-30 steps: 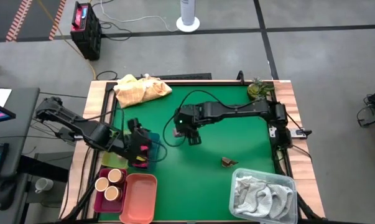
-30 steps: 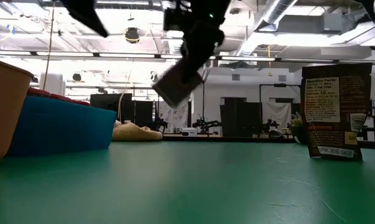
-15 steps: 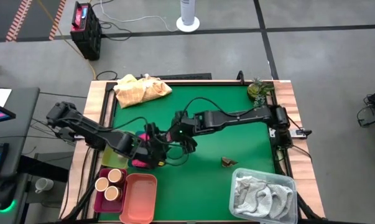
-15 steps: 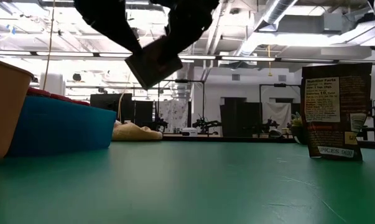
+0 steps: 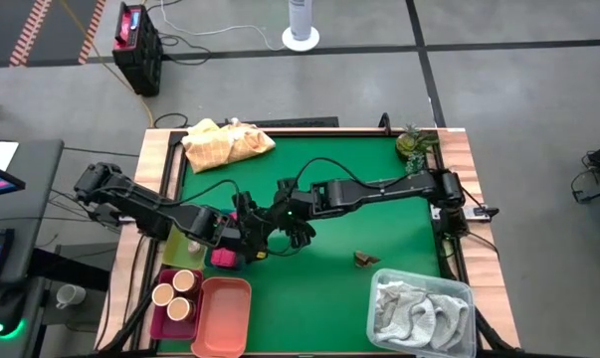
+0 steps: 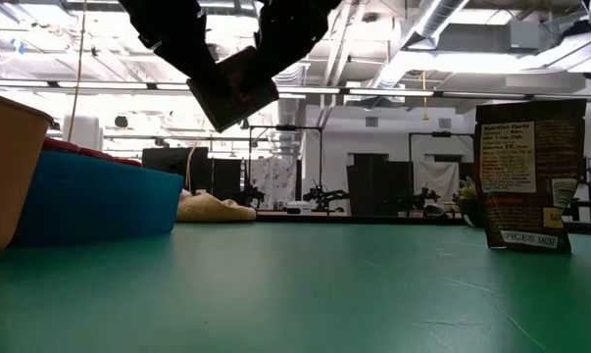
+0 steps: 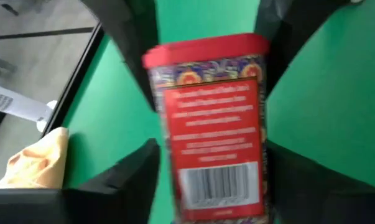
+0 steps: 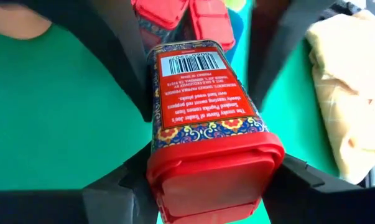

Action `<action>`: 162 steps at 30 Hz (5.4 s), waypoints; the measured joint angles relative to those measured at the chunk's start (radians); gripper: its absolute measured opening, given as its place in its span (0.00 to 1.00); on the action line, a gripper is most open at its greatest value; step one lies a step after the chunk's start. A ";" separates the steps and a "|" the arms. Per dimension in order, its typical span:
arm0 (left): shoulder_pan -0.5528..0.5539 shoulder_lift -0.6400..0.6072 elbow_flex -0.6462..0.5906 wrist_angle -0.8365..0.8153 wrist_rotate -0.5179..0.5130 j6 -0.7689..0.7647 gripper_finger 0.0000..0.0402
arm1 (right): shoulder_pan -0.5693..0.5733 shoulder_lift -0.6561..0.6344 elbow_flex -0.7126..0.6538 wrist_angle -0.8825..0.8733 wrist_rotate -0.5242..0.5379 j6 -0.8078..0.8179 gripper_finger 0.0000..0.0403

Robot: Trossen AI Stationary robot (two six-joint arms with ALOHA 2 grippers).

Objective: Sort spices by type
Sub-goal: Put the red seasoning can into the blue bin

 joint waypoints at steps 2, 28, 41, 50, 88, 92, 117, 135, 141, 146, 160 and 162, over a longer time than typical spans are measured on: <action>0.000 0.000 0.000 0.006 0.004 0.022 0.52 | 0.000 -0.009 0.000 0.000 0.006 -0.002 0.60; -0.043 -0.056 -0.002 -0.131 -0.088 -0.004 0.45 | -0.065 -0.232 -0.011 -0.297 0.088 0.099 0.79; -0.265 -0.151 -0.002 -0.210 -0.169 -0.177 0.45 | -0.026 -0.360 -0.584 0.601 -0.024 0.101 0.79; -0.386 -0.183 -0.112 -0.056 -0.302 -0.205 0.45 | 0.064 -0.258 -0.642 0.992 -0.055 0.097 0.79; -0.397 -0.086 -0.373 0.164 -0.509 -0.680 0.46 | -0.032 -0.041 -0.636 1.223 -0.065 0.362 0.79; -0.398 -0.074 -0.373 0.163 -0.503 -0.673 0.46 | -0.032 -0.041 -0.636 1.221 -0.065 0.345 0.79; -0.440 -0.076 -0.322 0.160 -0.659 -0.611 0.46 | -0.187 -0.042 -0.528 1.198 -0.573 0.179 0.71; -0.437 -0.106 -0.322 0.168 -0.723 -0.598 0.46 | -0.262 -0.065 -0.505 1.144 -0.636 0.136 0.71; -0.434 -0.178 -0.322 0.156 -0.770 -0.505 0.46 | -0.285 -0.063 -0.423 1.097 -0.695 0.140 0.71; -0.430 -0.199 -0.347 0.131 -0.782 -0.512 0.46 | -0.295 -0.019 -0.413 1.069 -0.782 0.133 0.71; -0.410 -0.171 -0.444 0.165 -0.658 -0.768 0.46 | -0.279 0.150 -0.406 1.153 -0.775 0.197 0.71; -0.410 -0.153 -0.444 0.183 -0.643 -0.783 0.46 | -0.277 0.160 -0.411 1.147 -0.776 0.218 0.71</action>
